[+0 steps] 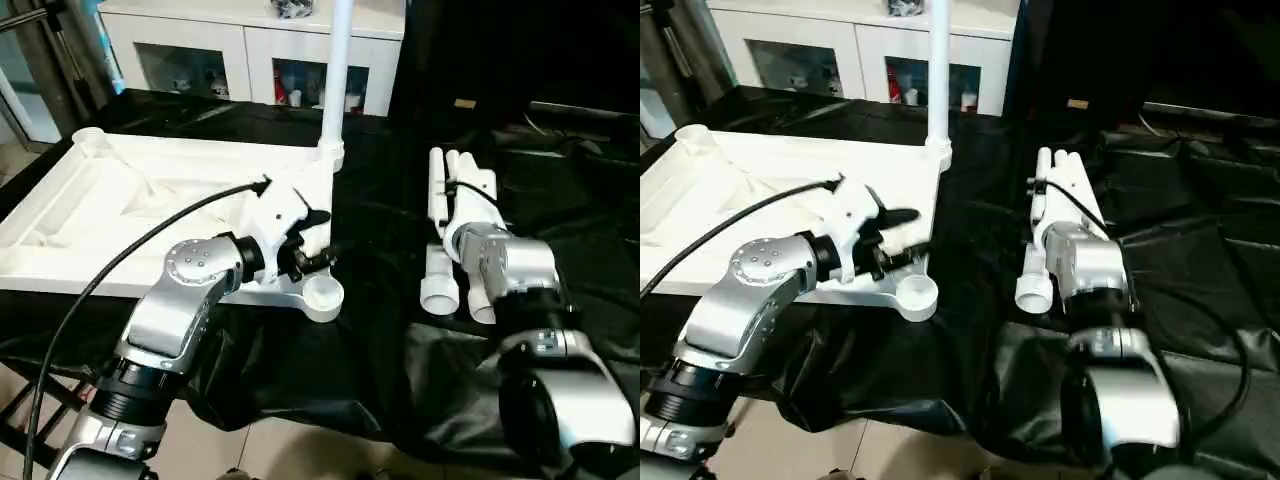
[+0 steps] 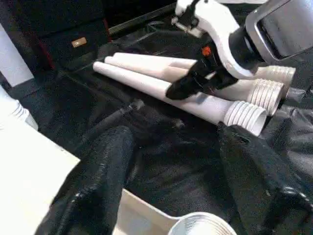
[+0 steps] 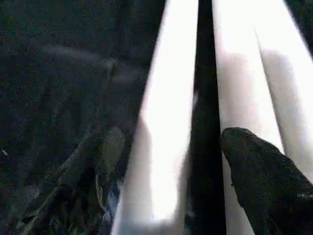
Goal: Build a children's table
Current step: Pick table leg
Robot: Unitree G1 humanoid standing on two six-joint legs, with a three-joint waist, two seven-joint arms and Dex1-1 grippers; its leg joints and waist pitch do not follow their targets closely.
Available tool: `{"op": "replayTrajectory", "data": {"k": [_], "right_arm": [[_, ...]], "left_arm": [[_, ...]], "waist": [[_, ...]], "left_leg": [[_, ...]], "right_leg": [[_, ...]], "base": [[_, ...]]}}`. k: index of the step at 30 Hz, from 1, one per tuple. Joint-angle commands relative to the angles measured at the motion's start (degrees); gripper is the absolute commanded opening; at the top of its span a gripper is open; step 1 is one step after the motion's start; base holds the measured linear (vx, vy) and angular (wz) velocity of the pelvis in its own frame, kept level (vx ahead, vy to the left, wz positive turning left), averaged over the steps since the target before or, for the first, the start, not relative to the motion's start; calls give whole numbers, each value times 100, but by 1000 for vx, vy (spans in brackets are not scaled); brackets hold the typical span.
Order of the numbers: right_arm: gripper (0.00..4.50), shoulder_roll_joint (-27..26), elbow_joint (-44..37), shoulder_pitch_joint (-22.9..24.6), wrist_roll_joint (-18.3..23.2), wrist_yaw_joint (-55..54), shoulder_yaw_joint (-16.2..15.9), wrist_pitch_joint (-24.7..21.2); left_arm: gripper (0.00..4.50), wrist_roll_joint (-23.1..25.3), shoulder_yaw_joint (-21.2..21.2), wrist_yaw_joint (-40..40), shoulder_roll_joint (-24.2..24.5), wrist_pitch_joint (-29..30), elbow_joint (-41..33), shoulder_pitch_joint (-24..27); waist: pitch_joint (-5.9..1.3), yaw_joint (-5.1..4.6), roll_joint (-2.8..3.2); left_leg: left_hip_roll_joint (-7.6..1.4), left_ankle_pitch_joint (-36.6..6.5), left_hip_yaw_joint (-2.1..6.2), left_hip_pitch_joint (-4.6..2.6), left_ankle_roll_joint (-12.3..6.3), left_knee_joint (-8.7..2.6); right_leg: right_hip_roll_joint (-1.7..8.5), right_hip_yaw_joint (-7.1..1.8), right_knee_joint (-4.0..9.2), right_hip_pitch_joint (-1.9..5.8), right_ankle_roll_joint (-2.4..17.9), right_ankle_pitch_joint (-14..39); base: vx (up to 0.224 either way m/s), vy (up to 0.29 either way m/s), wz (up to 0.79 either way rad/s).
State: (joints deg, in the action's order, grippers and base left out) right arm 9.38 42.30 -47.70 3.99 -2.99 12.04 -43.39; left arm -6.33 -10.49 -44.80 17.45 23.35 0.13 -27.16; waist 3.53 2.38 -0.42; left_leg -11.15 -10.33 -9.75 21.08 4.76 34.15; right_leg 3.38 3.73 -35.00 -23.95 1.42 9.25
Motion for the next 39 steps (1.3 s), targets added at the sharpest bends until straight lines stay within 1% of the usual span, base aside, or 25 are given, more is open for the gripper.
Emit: {"op": "replayTrajectory", "data": {"k": [1, 3, 4, 5, 6, 7, 8, 10, 12, 15, 16, 18, 20, 24, 26, 28, 30, 32, 33, 34, 35, 36, 37, 38, 39], "right_arm": [[361, 24, 320, -109, 132, 110, 107, -310], [361, 0, 484, -120, 249, 140, 231, -454], [361, -2, 515, -121, 272, 153, 255, -480], [361, -12, 609, -127, 361, 153, 364, -536], [361, -12, 609, -127, 361, 153, 364, -536], [361, -9, 646, -126, 384, 154, 393, -543], [344, 1, 702, -140, 411, 165, 417, -575], [333, 17, 760, -161, 429, 176, 423, -598], [313, 54, 911, -193, 422, 251, 382, -592], [301, 71, 1013, -215, 441, 255, 386, -560], [284, 72, 1025, -217, 442, 252, 390, -553], [278, 78, 1076, -237, 446, 246, 417, -508], [248, 80, 1095, -247, 452, 245, 424, -476], [232, 93, 1162, -277, 479, 244, 442, -382], [209, 96, 1190, -290, 510, 250, 449, -348], [209, 90, 1186, -291, 543, 256, 463, -310], [192, 86, 1182, -290, 554, 252, 474, -291], [189, 93, 1112, -277, 554, 298, 439, -297], [186, 88, 1014, -253, 559, 363, 406, -257], [185, 70, 913, -224, 581, 415, 406, -139], [184, 18, 607, -139, 679, 567, 423, 115], [184, 18, 607, -139, 679, 567, 423, 115], [184, -18, 351, -64, 751, 727, 399, 241], [184, -80, 14, 51, 867, 970, 382, 433], [184, -157, -320, 178, 1020, 1206, 409, 587]], "left_arm": [[353, 58, -115, -49, 69, -48, -98, 25], [379, 39, -177, -170, 149, 19, -199, 55], [379, 32, -194, -206, 169, 36, -228, 66], [386, 6, -244, -331, 245, 83, -340, 109], [391, 6, -244, -331, 245, 83, -340, 109], [391, -27, -274, -425, 299, 121, -419, 139], [415, -99, -315, -562, 390, 200, -528, 177], [426, -152, -346, -647, 452, 251, -596, 200], [443, -364, -427, -941, 679, 543, -831, 265], [448, -354, -433, -943, 717, 545, -860, 277], [450, -344, -431, -936, 716, 540, -857, 277], [450, -282, -414, -860, 687, 507, -834, 258], [450, -298, -412, -853, 686, 523, -837, 248], [450, -373, -413, -830, 704, 593, -845, 212], [450, -377, -396, -810, 703, 603, -810, 198], [450, -341, -343, -691, 642, 570, -673, 160], [450, -335, -311, -617, 596, 564, -600, 132], [450, -358, -104, -246, 319, 573, -299, -66], [450, -379, 1, -61, 183, 584, -175, -162], [450, -395, 61, 47, 105, 613, -109, -221], [450, -435, 219, 338, -104, 663, 67, -384], [450, -435, 219, 338, -104, 663, 67, -384], [450, -493, 351, 559, -262, 688, 201, -504], [450, -599, 495, 742, -415, 801, 327, -630], [450, -721, 615, 850, -540, 916, 414, -730]], "waist": [[-429, 15, -30], [-429, 18, -24], [-432, 21, -23], [-436, 30, -69], [-432, 26, -54], [-424, 24, -54], [-427, 23, -61], [-427, 23, -64], [-423, 27, -57], [-406, 15, -68], [-410, 18, -63], [-405, 16, -80], [-405, 18, -75], [-410, 10, -81], [-411, 10, -86], [-416, 8, -84], [-420, 8, -89], [-419, 17, -64], [-417, 15, -70], [-426, 17, -81], [-424, 29, -94], [-420, 30, -80], [-439, 45, -84], [-432, 50, -92], [-447, 71, -94]], "left_leg": [[-88, -960, -4, -32, 51, -341], [-94, -970, -3, -37, 51, -342], [-100, -953, -1, -36, 58, -342], [-108, -890, 0, -34, 44, -346], [-111, -890, 4, -30, 45, -347], [-110, -938, -13, -47, 53, -342], [-111, -919, -6, -36, 67, -346], [-111, -935, -8, -45, 79, -346], [-112, -977, -6, -54, 106, -349], [-102, -1092, -9, -52, 143, -349], [-102, -1094, -12, -57, 148, -343], [-102, -1153, -6, -58, 171, -348], [-101, -1167, -3, -53, 182, -349], [-100, -1196, 1, -57, 191, -346], [-97, -1180, 0, -47, 183, -346], [-99, -1174, 2, -50, 181, -343], [-91, -1122, -3, -39, 171, -339], [-89, -1127, -6, -54, 177, -332], [-89, -1157, -11, -59, 173, -331], [-85, -1168, -8, -46, 170, -328], [-91, -1151, -2, -37, 154, -330], [-90, -1158, -3, -32, 143, -332], [-93, -1099, 5, -35, 124, -323], [-81, -1053, -12, -15, 72, -319], [-88, -984, -9, -4, 9, -317]], "right_leg": [[359, -251, 405, 351, 767, 1568], [363, -253, 408, 347, 771, 1592], [365, -253, 403, 348, 778, 1558], [371, -251, 377, 357, 786, 1496], [377, -253, 377, 352, 791, 1507], [371, -251, 401, 327, 790, 1552], [373, -250, 385, 343, 794, 1547], [374, -251, 380, 333, 804, 1570], [374, -248, 380, 321, 802, 1645], [365, -247, 406, 321, 765, 1794], [370, -250, 416, 315, 743, 1831], [367, -243, 426, 310, 684, 1969], [369, -242, 430, 310, 650, 2019], [365, -237, 429, 301, 640, 2039], [362, -238, 426, 309, 642, 2000], [359, -237, 419, 309, 647, 1951], [354, -240, 415, 318, 668, 1874], [348, -237, 426, 309, 686, 1851], [345, -238, 437, 303, 688, 1869], [349, -234, 437, 327, 684, 1878], [363, -235, 441, 335, 662, 1867], [361, -233, 442, 336, 652, 1878], [372, -231, 431, 343, 644, 1838], [353, -235, 444, 352, 629, 1746], [366, -239, 439, 369, 659, 1617]], "base": [[0, 0, 0], [0, 0, 0], [0, 0, 0], [0, 0, 0], [0, 0, 0], [0, 0, 0], [0, 0, 0], [0, 0, 0], [0, 0, 0], [0, 0, 0], [0, 0, 0], [0, 0, 0], [0, 0, 0], [0, 0, 0], [0, 0, 0], [0, 0, 0], [0, 0, 0], [0, 0, 0], [0, 0, 0], [0, 0, 0], [0, 0, 0], [0, 0, 0], [0, 0, 0], [0, 0, 0], [0, 0, 0]]}}
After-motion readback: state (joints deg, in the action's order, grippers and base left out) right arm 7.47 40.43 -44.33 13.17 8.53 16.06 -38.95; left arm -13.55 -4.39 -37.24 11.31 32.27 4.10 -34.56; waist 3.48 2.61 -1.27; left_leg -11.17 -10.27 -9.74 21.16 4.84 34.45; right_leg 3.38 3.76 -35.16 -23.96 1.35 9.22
